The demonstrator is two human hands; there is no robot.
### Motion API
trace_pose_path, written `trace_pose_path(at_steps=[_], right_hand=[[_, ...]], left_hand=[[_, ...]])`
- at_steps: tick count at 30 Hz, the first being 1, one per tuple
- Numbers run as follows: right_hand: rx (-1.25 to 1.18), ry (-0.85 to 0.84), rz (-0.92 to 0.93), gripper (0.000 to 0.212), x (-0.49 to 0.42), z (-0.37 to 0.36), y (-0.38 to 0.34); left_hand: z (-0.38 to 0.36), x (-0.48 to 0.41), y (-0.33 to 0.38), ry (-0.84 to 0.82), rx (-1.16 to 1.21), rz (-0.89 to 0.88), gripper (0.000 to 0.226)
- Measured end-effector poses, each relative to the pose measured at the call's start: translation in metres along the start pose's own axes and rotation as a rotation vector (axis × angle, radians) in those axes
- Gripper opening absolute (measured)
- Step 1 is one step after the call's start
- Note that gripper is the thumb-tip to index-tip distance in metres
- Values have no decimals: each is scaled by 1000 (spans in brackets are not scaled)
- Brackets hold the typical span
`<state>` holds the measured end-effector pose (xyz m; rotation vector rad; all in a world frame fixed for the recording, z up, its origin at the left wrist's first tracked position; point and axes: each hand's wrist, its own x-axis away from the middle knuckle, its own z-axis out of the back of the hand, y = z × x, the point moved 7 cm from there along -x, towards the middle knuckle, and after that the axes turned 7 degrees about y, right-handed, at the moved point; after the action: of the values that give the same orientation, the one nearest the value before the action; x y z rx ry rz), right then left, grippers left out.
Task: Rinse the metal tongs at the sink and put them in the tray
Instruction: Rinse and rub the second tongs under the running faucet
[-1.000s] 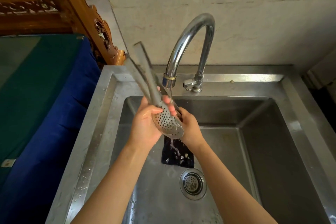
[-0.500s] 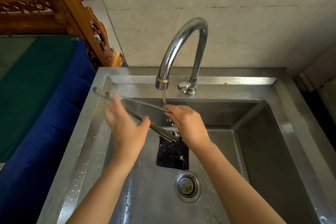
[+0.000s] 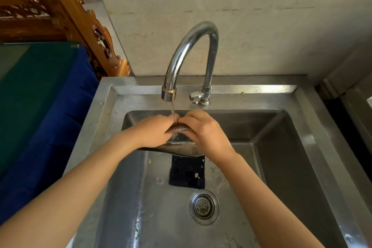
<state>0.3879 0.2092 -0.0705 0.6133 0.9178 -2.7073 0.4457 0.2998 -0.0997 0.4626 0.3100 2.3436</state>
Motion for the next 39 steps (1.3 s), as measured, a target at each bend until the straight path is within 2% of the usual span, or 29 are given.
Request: trace_pose_path(at_steps=[2, 5, 6, 7, 9, 10, 12, 14, 17, 19, 21, 23, 25, 27, 30, 31, 34, 37, 39], right_hand=[[-236, 63, -254, 29, -1, 4, 17], [-753, 73, -715, 34, 3, -8, 37], [-835, 60, -792, 36, 2, -14, 36], [-805, 44, -822, 41, 0, -19, 33], [-600, 36, -824, 59, -2, -28, 30], [-517, 67, -827, 61, -2, -30, 31], [-459, 176, -829, 39, -2, -30, 37], [-467, 256, -847, 17, 0, -30, 45], [-504, 349, -866, 18, 1, -29, 45], [-531, 372, -834, 19, -4, -29, 36], [-565, 285, -731, 13, -12, -29, 27], [-710, 115, -640, 4, -19, -34, 15], [-702, 9, -572, 11, -20, -34, 9], [-443, 30, -522, 13, -23, -28, 10], [75, 141, -516, 37, -25, -15, 16], [143, 180, -536, 41, -23, -11, 20], [20, 238, -618, 38, -17, -6, 29], [-191, 272, -702, 31, -5, -4, 43], [-223, 342, -762, 31, 7, 2, 57]], left_hand=[[1, -7, -4, 95, -49, 25, 24], [-2, -9, -9, 296, -52, 120, 34], [-4, -7, -9, 361, -31, 161, 32], [-6, -4, -8, 414, -4, 203, 29], [-12, 3, -3, 483, 60, 258, 26], [-15, 5, -1, 502, 102, 268, 26], [-20, 8, -3, 468, 228, 312, 31], [-28, 9, -8, 317, 547, 375, 34], [-43, 17, 3, -38, 1186, 355, 39], [-42, 22, 9, -110, 1439, 278, 38], [-39, 25, 6, -94, 1580, 250, 29], [-37, 27, 3, -98, 1674, 242, 26], [-36, 27, -4, -57, 1651, 250, 43], [-35, 26, -8, 48, 1519, 287, 54], [-36, 22, -7, 205, 1339, 354, 54], [-35, 20, -5, 245, 1306, 352, 51], [-31, 13, 1, 314, 1360, 305, 31], [-25, 3, 3, 343, 1658, 260, 13], [-22, -3, 7, 351, 1787, 216, 13]])
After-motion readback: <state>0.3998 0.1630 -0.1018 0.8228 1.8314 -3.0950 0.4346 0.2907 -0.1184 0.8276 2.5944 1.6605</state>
